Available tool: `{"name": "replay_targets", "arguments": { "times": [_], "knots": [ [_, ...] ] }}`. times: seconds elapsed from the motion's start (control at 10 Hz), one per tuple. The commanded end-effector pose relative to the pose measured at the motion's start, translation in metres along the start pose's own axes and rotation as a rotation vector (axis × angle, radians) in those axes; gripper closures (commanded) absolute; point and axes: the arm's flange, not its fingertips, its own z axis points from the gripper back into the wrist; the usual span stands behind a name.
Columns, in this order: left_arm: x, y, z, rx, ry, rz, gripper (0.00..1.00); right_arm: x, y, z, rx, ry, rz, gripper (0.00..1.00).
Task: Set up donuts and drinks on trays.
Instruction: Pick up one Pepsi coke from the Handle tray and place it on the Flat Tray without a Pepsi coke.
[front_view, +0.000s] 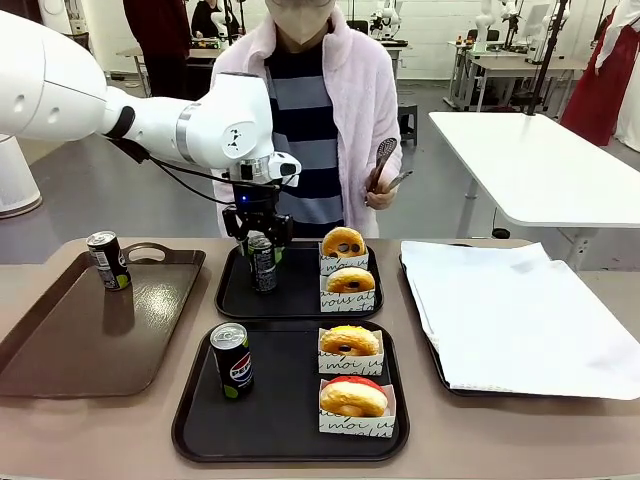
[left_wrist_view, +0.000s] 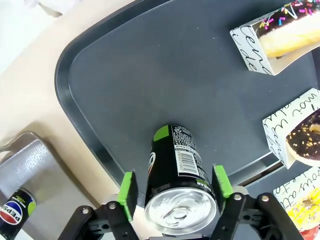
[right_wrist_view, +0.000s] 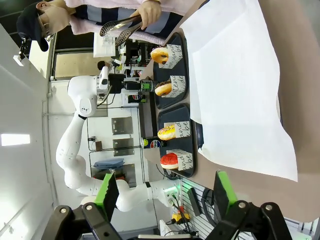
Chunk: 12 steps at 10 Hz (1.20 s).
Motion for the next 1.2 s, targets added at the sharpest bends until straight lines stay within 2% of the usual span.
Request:
{"name": "replay_targets", "arguments": {
  "times": [0.0, 0.5, 0.9, 1.1],
  "knots": [
    [-0.008, 0.003, 0.005, -0.012, -0.015, -0.011, 0.00, 0.001, 0.001, 0.000, 0.020, -0.009, 0.011, 0.00],
    [-0.013, 0.001, 0.011, -0.011, -0.011, -0.008, 0.00, 0.001, 0.001, 0.000, 0.020, -0.009, 0.011, 0.00],
    [-0.069, -0.008, 0.065, 0.008, -0.007, -0.001, 0.00, 0.001, 0.001, 0.000, 0.020, -0.009, 0.011, 0.00],
    [-0.084, -0.006, 0.072, -0.010, 0.020, -0.002, 0.00, 0.001, 0.001, 0.000, 0.020, -0.009, 0.011, 0.00]
  ]
}}
